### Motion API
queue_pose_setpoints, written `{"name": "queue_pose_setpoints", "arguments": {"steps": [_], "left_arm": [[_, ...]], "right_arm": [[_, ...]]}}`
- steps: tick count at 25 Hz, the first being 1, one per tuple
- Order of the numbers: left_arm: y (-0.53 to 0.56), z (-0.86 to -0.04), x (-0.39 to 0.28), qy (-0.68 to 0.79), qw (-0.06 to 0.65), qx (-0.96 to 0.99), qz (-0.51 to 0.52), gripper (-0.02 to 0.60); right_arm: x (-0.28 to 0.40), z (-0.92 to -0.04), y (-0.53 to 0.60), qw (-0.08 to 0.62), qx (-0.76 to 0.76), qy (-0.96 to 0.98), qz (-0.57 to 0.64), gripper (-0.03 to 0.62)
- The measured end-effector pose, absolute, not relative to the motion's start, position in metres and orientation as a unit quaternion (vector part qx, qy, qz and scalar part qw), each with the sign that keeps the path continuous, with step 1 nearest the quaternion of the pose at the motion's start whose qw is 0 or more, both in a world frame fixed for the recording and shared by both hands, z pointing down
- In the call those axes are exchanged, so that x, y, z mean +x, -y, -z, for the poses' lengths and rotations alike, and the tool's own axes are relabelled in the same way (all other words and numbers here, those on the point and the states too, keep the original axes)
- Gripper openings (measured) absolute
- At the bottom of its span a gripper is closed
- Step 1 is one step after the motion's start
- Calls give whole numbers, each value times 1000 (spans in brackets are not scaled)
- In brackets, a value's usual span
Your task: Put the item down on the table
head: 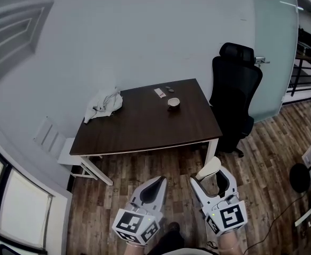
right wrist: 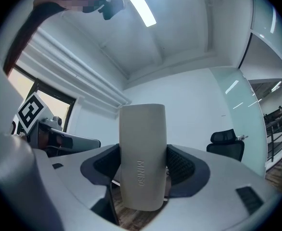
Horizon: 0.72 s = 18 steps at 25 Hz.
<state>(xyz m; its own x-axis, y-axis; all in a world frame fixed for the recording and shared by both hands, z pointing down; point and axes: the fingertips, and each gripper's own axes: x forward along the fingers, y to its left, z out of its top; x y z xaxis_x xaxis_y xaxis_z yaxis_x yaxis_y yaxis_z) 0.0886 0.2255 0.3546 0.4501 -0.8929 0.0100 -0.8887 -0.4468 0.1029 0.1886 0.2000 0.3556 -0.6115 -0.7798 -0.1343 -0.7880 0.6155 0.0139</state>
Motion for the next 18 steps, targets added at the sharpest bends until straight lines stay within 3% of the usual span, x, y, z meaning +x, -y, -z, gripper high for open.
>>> {"name": "queue_pose_setpoints", "arguments": {"steps": [18], "left_arm": [[-104,-343,-17,508,47,858,49,18]], "right_arm": [[79,-349,-79,42,-445,-894,-44,304]]}}
